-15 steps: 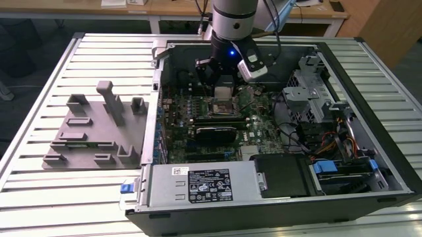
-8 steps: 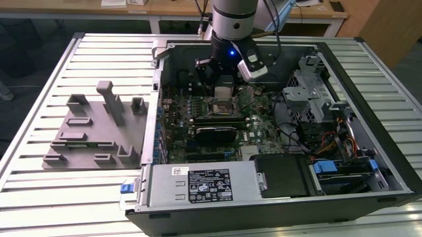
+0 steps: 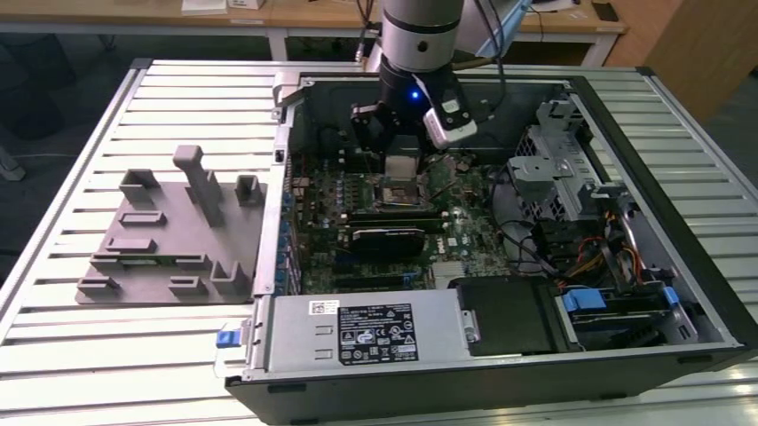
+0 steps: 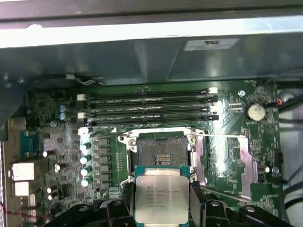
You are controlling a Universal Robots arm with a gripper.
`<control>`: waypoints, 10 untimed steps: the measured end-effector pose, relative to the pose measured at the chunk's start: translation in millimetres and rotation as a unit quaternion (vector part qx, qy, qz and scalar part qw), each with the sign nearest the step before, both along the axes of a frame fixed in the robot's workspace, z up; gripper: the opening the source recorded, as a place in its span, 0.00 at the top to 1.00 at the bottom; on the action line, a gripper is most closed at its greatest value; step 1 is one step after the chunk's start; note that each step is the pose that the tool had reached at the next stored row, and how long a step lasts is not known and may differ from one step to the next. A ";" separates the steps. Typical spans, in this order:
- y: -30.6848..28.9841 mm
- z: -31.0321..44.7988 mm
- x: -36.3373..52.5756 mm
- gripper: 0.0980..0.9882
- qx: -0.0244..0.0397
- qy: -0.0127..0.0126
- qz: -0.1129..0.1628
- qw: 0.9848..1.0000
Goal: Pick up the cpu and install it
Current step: 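Place the cpu into insertion slot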
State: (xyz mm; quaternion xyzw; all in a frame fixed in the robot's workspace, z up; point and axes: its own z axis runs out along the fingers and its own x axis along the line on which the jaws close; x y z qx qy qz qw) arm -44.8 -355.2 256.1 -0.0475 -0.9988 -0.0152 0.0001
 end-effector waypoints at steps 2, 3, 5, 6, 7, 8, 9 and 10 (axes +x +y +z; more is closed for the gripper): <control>0.0 -0.2 0.0 0.50 0.000 0.000 -0.018 1.000; 0.0 -0.3 0.0 0.50 0.000 0.000 -0.027 1.000; 0.0 -0.5 0.0 0.50 0.000 0.000 -0.045 0.999; 0.0 -0.6 0.0 0.50 0.000 0.000 -0.054 0.999; 0.0 -0.8 0.0 0.50 0.000 0.000 -0.063 0.998; 0.0 -0.9 0.0 0.50 0.000 0.000 -0.073 0.997; 0.0 -1.0 0.0 0.50 0.000 0.000 -0.082 0.997; 0.0 -1.1 0.0 0.50 0.000 0.000 -0.091 0.996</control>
